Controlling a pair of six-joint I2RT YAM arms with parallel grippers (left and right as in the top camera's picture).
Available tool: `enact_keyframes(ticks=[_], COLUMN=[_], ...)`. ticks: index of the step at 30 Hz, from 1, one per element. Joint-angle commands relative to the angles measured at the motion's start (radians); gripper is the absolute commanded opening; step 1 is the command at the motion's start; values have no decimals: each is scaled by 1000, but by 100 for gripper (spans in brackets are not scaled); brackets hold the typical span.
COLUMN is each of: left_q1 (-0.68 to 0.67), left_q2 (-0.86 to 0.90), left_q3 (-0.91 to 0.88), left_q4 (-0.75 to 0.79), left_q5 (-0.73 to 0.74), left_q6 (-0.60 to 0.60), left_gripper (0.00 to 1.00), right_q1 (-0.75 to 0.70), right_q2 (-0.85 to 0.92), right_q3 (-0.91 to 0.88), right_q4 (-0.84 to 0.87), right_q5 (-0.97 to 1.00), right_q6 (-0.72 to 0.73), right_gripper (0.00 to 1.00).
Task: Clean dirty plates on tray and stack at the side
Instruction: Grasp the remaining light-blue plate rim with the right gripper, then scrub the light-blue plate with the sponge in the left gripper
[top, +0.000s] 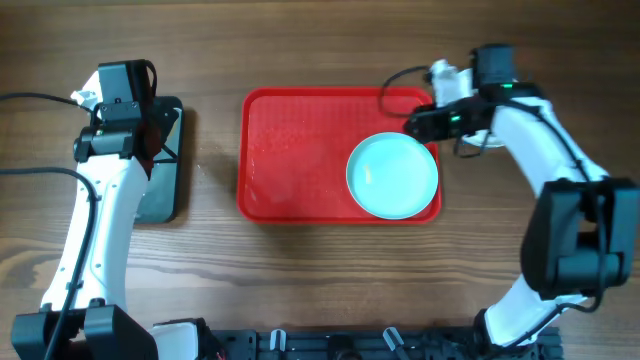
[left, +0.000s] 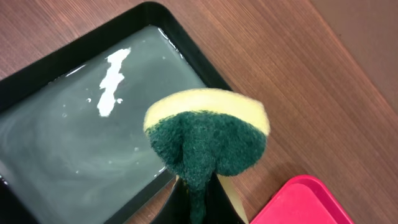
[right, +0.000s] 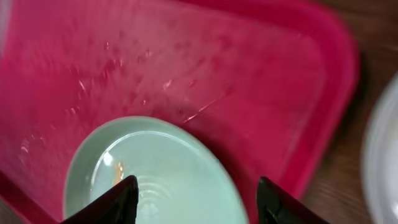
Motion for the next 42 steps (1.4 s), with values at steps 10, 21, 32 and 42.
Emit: enact_keyframes(ticks=[10, 21, 32, 42], left_q1=[3, -196, -545, -550], left_q2=[5, 93, 393, 453], left_q3=[-1, -1, -1, -1], left_q4=[8, 37, 217, 182], left_q5=[-2, 510, 505, -340], left_q6=[-13, 153, 145, 153], left_gripper=[4, 4, 4, 4], right_q1=[80, 215, 232, 232], right_q2=[78, 92, 93, 92], right_q3=[-68, -69, -69, -69], right_q4=[-76, 126, 143, 132], right_q5=[231, 127, 129, 130], right_q6=[-51, 272, 285, 282], right_gripper=[53, 4, 4, 4])
